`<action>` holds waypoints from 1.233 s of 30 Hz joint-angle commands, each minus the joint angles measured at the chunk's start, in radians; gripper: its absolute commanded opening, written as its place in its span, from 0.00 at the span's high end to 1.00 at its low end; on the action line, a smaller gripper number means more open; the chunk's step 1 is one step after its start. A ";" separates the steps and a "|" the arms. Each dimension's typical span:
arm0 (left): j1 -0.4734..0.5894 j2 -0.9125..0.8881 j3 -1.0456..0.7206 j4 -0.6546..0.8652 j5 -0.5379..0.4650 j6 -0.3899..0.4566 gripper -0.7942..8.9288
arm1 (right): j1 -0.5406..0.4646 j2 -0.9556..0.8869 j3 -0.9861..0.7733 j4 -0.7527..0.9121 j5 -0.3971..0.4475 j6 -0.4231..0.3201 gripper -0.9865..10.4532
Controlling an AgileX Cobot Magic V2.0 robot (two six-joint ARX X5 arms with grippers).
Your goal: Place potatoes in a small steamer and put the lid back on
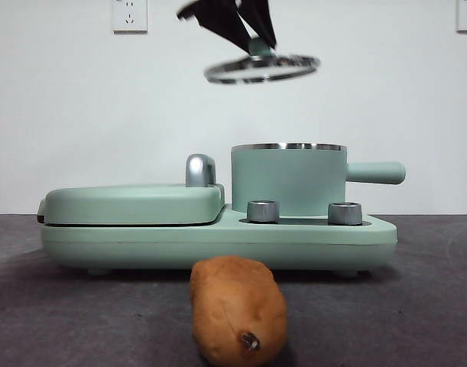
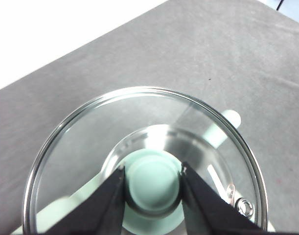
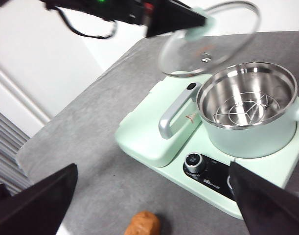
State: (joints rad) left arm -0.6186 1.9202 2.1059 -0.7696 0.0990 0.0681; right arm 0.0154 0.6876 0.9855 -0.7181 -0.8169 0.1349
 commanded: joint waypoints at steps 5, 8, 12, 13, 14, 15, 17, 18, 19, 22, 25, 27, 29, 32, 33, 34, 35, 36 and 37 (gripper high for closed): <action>0.069 -0.081 0.030 -0.063 -0.002 0.027 0.91 | 0.126 0.049 0.017 0.006 0.140 0.111 0.48; 0.112 -0.107 0.030 -0.084 -0.002 0.026 0.91 | 0.251 0.087 0.017 0.007 0.264 0.171 0.48; 0.173 -0.134 0.030 -0.116 -0.002 0.025 0.91 | 0.463 0.165 0.017 0.007 0.468 0.225 0.48; 0.190 -0.140 0.030 -0.125 -0.002 0.025 0.91 | 0.518 0.191 0.017 0.007 0.518 0.243 0.48; 0.204 -0.145 0.030 -0.132 -0.002 0.025 0.91 | 0.557 0.211 0.017 0.008 0.554 0.257 0.49; 0.219 -0.149 0.030 -0.138 -0.002 0.025 0.91 | 0.609 0.240 0.017 0.008 0.600 0.275 0.49; 0.246 -0.157 0.030 -0.150 -0.002 0.025 0.91 | 0.698 0.299 0.017 0.008 0.673 0.309 0.49; 0.261 -0.162 0.030 -0.153 -0.002 0.025 0.91 | 0.750 0.340 0.017 0.008 0.713 0.335 0.49; 0.273 -0.163 0.030 -0.154 -0.002 0.025 0.91 | 0.777 0.365 0.017 0.008 0.731 0.352 0.49; 0.307 -0.167 0.030 -0.155 -0.002 0.025 0.91 | 0.868 0.465 0.017 0.015 0.775 0.417 0.49; 0.338 -0.167 0.030 -0.160 -0.002 0.025 0.91 | 0.935 0.566 0.017 0.027 0.795 0.452 0.49; 0.354 -0.167 0.030 -0.161 -0.002 0.025 0.91 | 0.965 0.634 0.017 0.031 0.795 0.463 0.49; 0.365 -0.167 0.030 -0.161 -0.002 0.025 0.91 | 0.984 0.694 0.017 0.030 0.795 0.469 0.49; 0.381 -0.167 0.030 -0.161 -0.002 0.025 0.91 | 0.998 0.769 0.017 0.031 0.796 0.486 0.49; 0.386 -0.167 0.030 -0.161 -0.002 0.025 0.91 | 1.001 0.796 0.018 0.038 0.791 0.488 0.49; 0.390 -0.167 0.030 -0.161 -0.002 0.025 0.91 | 1.004 0.816 0.018 0.042 0.792 0.487 0.49; 0.392 -0.167 0.030 -0.161 -0.002 0.025 0.91 | 1.007 0.831 0.019 0.047 0.792 0.487 0.49; 0.394 -0.167 0.030 -0.161 -0.002 0.025 0.91 | 1.009 0.850 0.019 0.055 0.792 0.487 0.49; 0.396 -0.167 0.030 -0.161 -0.002 0.025 0.91 | 1.011 0.862 0.020 0.064 0.791 0.487 0.49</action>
State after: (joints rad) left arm -0.2226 1.7657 2.1056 -0.9543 0.0986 0.0864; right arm 1.0130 1.5295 0.9859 -0.6647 -0.0288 0.6071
